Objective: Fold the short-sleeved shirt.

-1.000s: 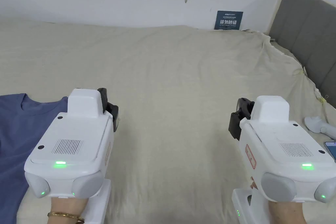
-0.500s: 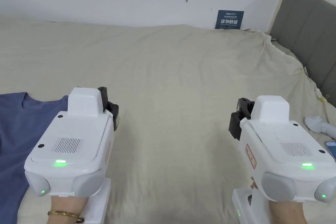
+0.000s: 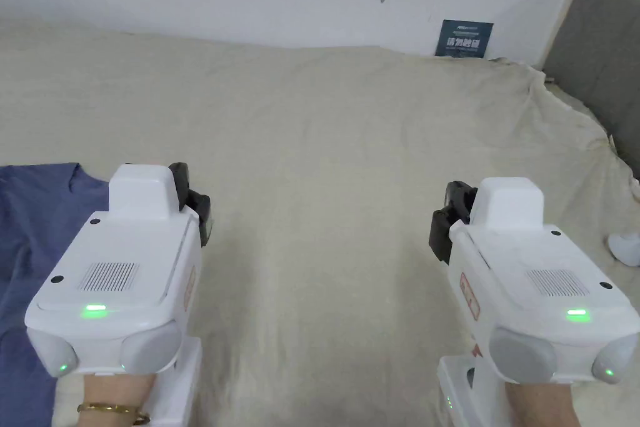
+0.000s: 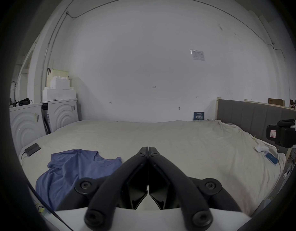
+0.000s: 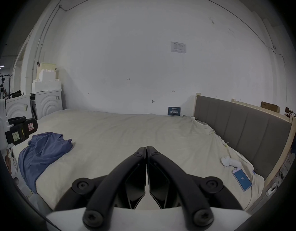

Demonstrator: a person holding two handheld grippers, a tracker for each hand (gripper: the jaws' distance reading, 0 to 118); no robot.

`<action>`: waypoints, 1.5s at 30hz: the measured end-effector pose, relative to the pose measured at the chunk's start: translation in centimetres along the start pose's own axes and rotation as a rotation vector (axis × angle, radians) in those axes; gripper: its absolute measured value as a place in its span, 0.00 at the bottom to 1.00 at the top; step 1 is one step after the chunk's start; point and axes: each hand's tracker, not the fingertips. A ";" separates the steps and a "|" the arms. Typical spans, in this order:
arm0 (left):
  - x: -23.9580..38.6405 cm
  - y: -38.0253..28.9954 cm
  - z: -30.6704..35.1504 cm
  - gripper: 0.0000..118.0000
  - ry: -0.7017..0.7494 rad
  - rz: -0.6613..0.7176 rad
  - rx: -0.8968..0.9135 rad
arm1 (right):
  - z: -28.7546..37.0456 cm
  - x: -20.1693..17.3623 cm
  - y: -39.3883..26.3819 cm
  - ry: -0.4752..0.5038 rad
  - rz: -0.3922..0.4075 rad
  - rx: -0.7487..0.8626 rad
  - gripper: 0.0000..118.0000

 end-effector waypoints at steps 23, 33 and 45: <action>-15.1 -0.5 8.7 0.00 0.460 0.058 0.004 | -2.6 -17.9 1.9 0.488 0.105 0.021 0.00; -17.4 -1.4 8.5 0.68 0.487 0.086 -0.062 | -2.4 -20.5 2.0 0.553 0.130 0.024 0.00; -19.9 -0.5 1.1 1.00 0.320 0.193 -0.166 | -3.8 -20.3 1.8 0.550 0.127 -0.007 0.00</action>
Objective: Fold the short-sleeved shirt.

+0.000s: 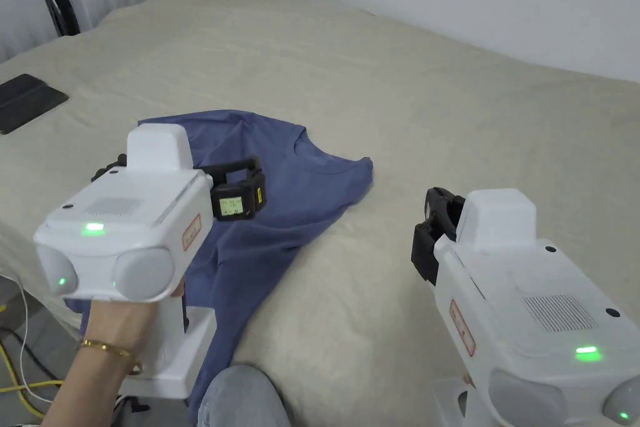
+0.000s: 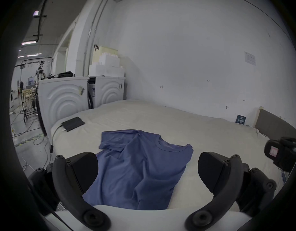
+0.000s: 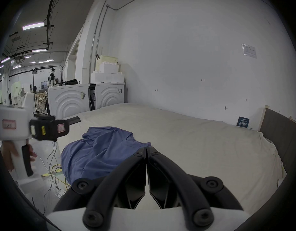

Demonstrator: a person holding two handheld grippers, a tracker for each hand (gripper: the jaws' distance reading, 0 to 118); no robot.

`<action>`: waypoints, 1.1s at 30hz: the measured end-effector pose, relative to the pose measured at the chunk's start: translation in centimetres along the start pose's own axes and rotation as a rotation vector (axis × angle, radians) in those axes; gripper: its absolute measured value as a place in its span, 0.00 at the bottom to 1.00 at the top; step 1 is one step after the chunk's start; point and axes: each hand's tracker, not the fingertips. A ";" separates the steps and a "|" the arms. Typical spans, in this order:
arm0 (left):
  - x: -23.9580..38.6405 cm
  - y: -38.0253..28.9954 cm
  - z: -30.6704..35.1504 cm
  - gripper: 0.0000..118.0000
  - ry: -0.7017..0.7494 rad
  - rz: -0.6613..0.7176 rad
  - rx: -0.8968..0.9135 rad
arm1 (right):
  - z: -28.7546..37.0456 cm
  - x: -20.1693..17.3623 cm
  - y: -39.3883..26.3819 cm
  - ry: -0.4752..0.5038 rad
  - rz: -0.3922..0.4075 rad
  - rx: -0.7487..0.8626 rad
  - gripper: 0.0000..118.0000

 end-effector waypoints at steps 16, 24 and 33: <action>4.0 1.4 -25.5 1.00 -0.019 -0.211 -0.497 | -3.8 3.6 -1.1 -0.071 -0.074 -0.091 0.00; 4.4 -3.3 -31.8 0.69 0.009 -0.168 -0.758 | -5.3 6.0 -2.5 -0.107 -0.098 -0.133 0.00; 6.3 -3.6 -31.0 0.00 -0.016 -0.139 -0.788 | -5.8 7.5 -4.8 -0.118 -0.204 -0.230 0.00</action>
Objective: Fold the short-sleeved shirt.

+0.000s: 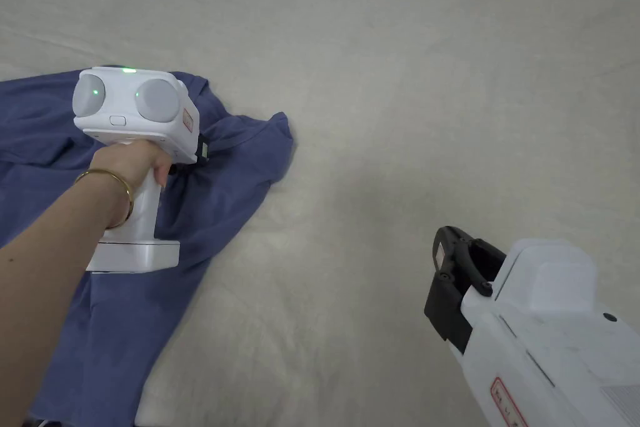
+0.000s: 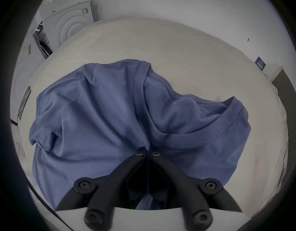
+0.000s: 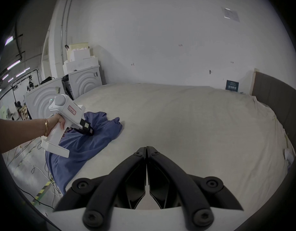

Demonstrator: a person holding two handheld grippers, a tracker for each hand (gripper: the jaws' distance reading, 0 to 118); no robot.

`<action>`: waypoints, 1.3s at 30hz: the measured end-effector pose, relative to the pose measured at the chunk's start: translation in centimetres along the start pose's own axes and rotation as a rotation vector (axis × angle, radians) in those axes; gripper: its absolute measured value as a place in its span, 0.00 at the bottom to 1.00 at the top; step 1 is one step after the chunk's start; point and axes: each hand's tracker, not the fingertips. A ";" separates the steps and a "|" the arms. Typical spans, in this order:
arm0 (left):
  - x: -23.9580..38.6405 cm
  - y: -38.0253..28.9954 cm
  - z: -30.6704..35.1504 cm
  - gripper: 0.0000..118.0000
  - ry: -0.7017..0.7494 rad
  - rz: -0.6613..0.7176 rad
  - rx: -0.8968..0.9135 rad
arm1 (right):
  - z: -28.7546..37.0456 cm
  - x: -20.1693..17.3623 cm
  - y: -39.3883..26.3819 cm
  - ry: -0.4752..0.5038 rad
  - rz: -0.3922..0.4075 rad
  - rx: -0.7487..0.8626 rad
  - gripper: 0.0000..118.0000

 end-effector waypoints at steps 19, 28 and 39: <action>-4.1 -2.3 22.3 0.00 0.085 0.211 0.454 | 11.0 -0.8 1.8 0.026 0.028 0.204 0.00; -2.6 -2.7 36.5 0.00 0.008 0.173 0.732 | 16.2 -0.2 1.7 0.023 0.017 0.293 0.00; 7.5 0.4 49.4 0.00 -0.210 0.009 1.012 | 21.1 3.9 1.7 -0.118 -0.028 0.373 0.00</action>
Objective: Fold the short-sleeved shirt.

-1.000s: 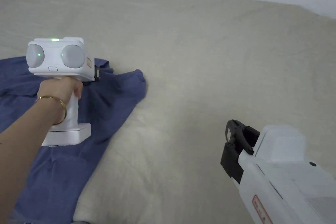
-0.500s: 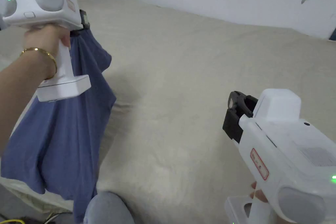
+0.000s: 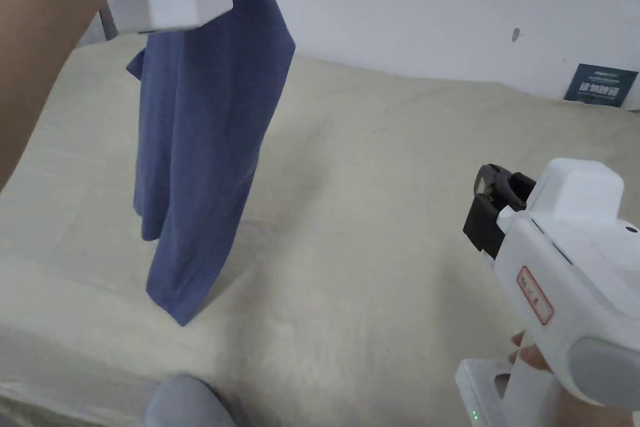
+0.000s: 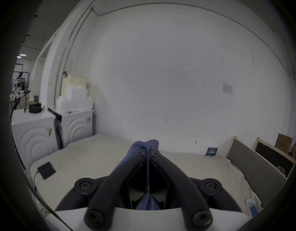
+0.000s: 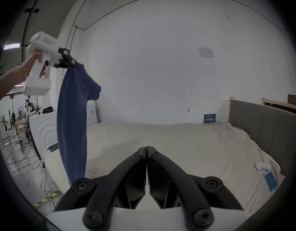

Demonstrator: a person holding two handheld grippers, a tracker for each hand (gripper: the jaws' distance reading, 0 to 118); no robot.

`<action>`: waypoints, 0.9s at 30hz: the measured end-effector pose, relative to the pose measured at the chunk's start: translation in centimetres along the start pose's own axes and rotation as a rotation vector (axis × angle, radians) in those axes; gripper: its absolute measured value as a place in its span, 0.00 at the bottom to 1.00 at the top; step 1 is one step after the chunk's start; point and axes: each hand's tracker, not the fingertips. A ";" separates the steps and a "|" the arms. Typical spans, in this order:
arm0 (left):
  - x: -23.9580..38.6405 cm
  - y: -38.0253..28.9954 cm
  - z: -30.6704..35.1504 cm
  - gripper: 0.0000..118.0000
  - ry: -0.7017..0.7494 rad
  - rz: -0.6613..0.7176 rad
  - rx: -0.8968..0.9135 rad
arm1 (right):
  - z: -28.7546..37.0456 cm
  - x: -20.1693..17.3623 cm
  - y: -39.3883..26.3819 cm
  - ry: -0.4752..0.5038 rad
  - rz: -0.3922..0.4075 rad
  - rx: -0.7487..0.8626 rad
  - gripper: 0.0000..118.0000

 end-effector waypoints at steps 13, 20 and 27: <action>13.1 -1.9 -5.2 0.00 -0.246 -0.033 -0.074 | 5.1 7.1 0.0 -0.264 -0.025 0.005 0.00; 18.6 -13.0 -8.6 0.00 -0.353 -0.055 -0.285 | 6.3 9.1 -1.2 -0.343 -0.044 -0.019 0.00; 22.2 -27.2 -10.7 0.00 -0.388 -0.097 -0.561 | 6.0 10.1 -3.0 -0.374 -0.050 -0.089 0.00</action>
